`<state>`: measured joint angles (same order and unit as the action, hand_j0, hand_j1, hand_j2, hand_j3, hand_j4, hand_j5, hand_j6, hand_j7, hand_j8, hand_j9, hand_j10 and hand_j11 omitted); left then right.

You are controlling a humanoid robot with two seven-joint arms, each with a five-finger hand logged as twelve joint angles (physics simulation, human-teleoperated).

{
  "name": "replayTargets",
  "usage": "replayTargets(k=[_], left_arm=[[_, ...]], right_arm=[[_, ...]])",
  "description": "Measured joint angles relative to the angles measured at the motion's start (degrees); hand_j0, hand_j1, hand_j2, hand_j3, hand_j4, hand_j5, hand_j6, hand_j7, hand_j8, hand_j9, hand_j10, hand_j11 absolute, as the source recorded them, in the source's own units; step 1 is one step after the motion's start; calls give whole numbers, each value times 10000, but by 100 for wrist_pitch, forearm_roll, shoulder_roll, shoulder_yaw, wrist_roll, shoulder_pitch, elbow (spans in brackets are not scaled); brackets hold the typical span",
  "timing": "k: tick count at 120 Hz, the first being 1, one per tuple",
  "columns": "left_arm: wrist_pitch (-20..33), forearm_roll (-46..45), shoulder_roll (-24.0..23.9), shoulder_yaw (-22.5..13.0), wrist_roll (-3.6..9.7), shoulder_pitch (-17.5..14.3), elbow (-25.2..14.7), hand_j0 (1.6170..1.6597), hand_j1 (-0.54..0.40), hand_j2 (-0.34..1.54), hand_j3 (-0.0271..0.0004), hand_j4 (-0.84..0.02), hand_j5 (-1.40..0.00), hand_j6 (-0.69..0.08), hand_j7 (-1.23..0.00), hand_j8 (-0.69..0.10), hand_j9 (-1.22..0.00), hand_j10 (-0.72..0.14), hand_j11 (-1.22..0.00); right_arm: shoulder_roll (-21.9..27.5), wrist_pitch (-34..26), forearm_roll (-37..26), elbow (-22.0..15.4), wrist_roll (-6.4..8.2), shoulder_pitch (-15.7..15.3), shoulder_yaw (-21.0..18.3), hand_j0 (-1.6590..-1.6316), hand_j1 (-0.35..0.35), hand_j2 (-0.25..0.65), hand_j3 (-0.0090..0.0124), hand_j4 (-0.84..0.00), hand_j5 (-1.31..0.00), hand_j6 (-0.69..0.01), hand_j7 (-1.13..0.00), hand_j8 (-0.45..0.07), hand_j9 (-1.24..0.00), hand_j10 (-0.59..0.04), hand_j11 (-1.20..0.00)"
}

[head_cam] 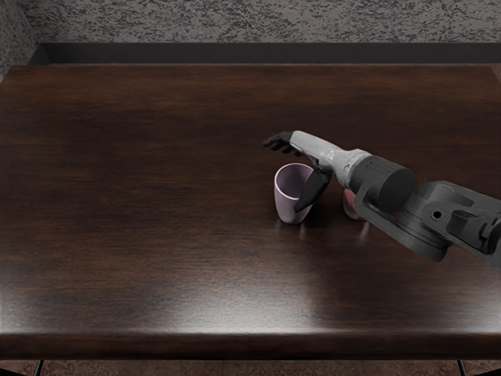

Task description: Pick up cup and place in cup with right hand

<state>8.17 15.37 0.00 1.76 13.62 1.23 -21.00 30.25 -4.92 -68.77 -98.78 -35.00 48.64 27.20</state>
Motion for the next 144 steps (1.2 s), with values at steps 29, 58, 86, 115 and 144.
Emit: replayTargets(k=[29, 58, 86, 115, 144], left_arm=[[0, 0, 0, 0, 0, 0, 0, 16581, 3489, -2, 0, 2, 0, 3, 0, 4, 0, 3, 0], [0, 0, 0, 0, 0, 0, 0, 16581, 3489, -2, 0, 2, 0, 3, 0, 4, 0, 3, 0], [0, 0, 0, 1, 0, 0, 0, 16581, 3487, 0, -1, 3, -2, 4, -2, 4, -2, 3, -2], [0, 0, 0, 1, 0, 0, 0, 16581, 3488, -1, -1, 3, -1, 4, -1, 4, -1, 3, -1], [0, 0, 0, 1, 0, 0, 0, 16581, 3488, 0, -1, 3, -1, 4, -1, 4, -1, 3, -2]], right_arm=[[39, 37, 24, 0, 0, -7, -100, -16581, -137, -543, 0, -2822, -3648, -2833, -3645, -2826, -3647, -2819, -3646], [117, 43, 168, -1, 0, 2, -144, -16580, 394, -628, 0, -3272, -4222, -3280, -4222, -3280, -4226, -3266, -4225], [173, 42, 240, -4, 0, 7, -146, -16579, 690, -606, 0, -3826, -4406, -3704, -4612, -3067, -4622, -3466, -4627], [161, 48, 358, -1, -2, 33, -142, -16574, 1006, 545, 2, -4521, -5222, -3795, -5476, -2974, -5397, -3446, -5494], [151, 47, 472, 0, -4, 49, -140, -16569, 1212, 996, 4, -5065, -5569, -3538, -5995, -2731, -5824, -3192, -6004]])
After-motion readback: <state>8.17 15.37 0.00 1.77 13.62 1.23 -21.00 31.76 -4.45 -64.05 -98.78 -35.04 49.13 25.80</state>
